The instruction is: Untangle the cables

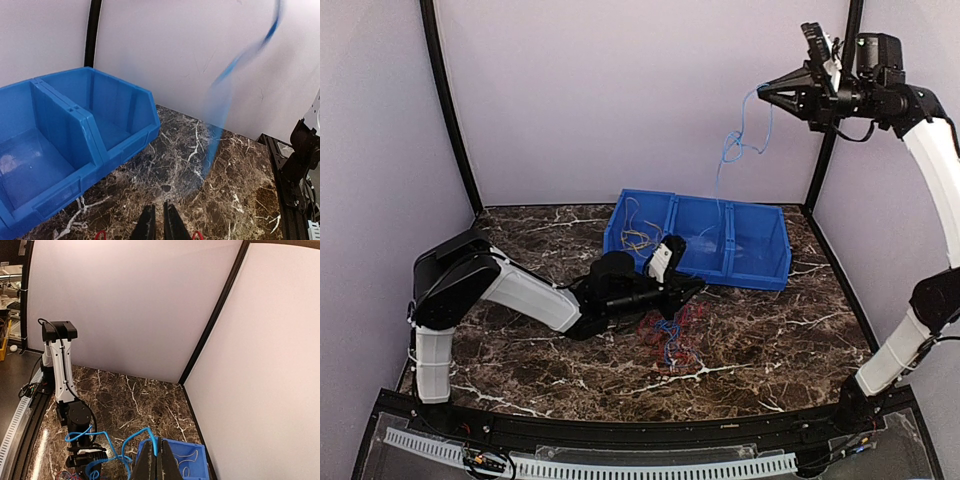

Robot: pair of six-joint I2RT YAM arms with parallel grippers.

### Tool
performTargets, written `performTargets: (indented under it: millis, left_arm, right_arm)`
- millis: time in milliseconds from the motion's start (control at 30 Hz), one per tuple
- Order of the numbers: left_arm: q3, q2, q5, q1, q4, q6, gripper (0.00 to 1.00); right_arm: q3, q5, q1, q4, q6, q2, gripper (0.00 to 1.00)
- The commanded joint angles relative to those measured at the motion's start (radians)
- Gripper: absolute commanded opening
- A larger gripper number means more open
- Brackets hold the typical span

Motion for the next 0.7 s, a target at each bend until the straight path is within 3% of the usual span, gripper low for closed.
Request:
performTargets:
  millis: [0, 233, 467, 600, 667]
  left_arm:
    - [-0.039, 0.043, 0.028, -0.003, 0.022, -0.022, 0.07]
    - [-0.079, 0.096, 0.034, -0.003, -0.020, -0.042, 0.06]
    - [-0.138, 0.030, 0.046, -0.003, 0.006, -0.073, 0.07]
    - [-0.176, -0.049, 0.044, -0.003, 0.016, -0.081, 0.14]
    - [-0.190, -0.096, 0.051, -0.003, -0.001, -0.087, 0.25]
  right_arm:
    - [0.081, -0.101, -0.078, 0.047, 0.069, 0.020, 0.00]
    - [0.148, -0.159, -0.205, 0.094, 0.133, 0.019, 0.00]
    - [0.017, -0.142, -0.215, 0.129, 0.117, -0.005, 0.00]
    - [-0.084, -0.090, -0.212, 0.177, 0.126, -0.025, 0.00]
    - [-0.134, -0.056, -0.204, 0.214, 0.139, -0.034, 0.00]
